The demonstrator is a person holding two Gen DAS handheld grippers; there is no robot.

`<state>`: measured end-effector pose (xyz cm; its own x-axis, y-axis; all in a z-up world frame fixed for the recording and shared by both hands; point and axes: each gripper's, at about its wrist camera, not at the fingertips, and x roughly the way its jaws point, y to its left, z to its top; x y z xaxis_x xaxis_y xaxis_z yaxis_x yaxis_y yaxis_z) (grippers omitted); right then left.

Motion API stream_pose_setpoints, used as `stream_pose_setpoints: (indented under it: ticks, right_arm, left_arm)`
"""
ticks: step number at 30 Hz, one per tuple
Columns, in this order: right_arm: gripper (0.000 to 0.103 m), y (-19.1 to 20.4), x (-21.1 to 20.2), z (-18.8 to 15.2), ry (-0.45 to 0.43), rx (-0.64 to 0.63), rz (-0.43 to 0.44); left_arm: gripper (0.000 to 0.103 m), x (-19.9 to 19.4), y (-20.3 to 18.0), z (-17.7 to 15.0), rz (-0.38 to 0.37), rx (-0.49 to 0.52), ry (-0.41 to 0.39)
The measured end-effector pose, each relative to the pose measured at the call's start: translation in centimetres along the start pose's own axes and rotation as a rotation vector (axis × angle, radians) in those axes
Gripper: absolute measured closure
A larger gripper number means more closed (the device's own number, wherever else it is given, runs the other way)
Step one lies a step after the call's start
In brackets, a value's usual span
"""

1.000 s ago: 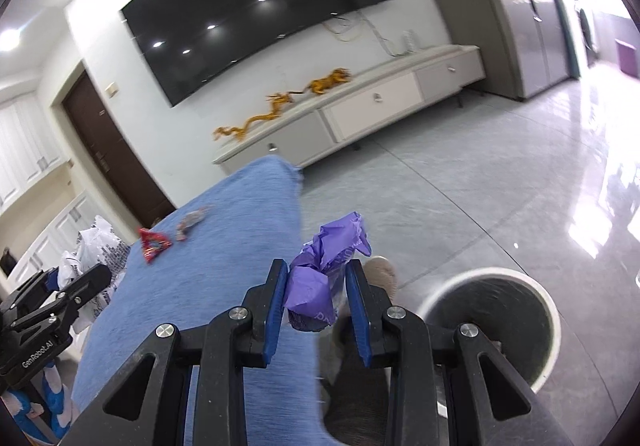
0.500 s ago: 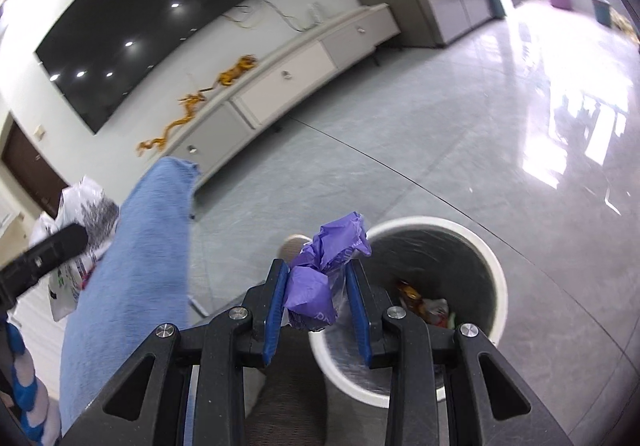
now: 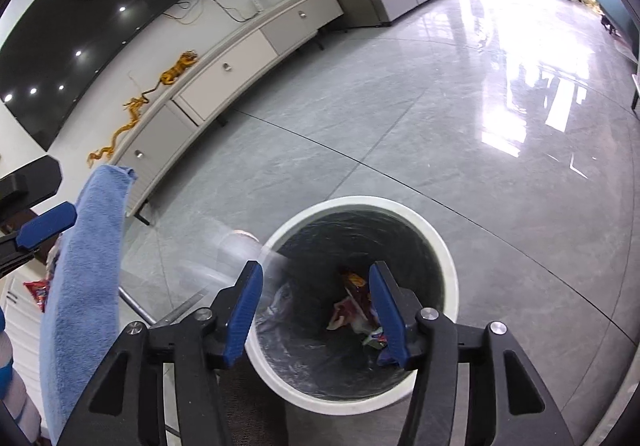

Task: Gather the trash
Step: 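Carry both items over the white bin and open both tools to drop them, then move both open tools back over the towel toward the last wrappers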

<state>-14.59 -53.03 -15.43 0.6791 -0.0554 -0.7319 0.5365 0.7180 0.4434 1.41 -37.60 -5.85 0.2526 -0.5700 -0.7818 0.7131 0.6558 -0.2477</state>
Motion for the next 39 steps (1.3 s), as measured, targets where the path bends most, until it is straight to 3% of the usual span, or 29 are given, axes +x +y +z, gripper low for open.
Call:
stream_pose_setpoints:
  ticks: [8, 16, 29, 39]
  right_arm:
    - [0.05, 1.8, -1.0, 0.4, -0.018, -0.038, 0.006]
    - [0.047, 7.6, -3.1, 0.3, -0.059, -0.176, 0.039]
    - [0.045, 17.0, -6.2, -1.6, -0.104, -0.38, 0.103]
    - [0.044, 22.0, -7.5, -3.2, -0.113, -0.496, 0.132]
  left_arm:
    - [0.029, -3.8, 1.8, -2.0, 0.106, 0.005, -0.123]
    - [0.029, -9.6, 4.1, -4.3, 0.233, 0.01, -0.229]
    - [0.029, -18.6, 9.2, -8.5, 0.359, -0.046, -0.354]
    - [0.029, -22.7, 12.8, -11.3, 0.436, -0.106, -0.417]
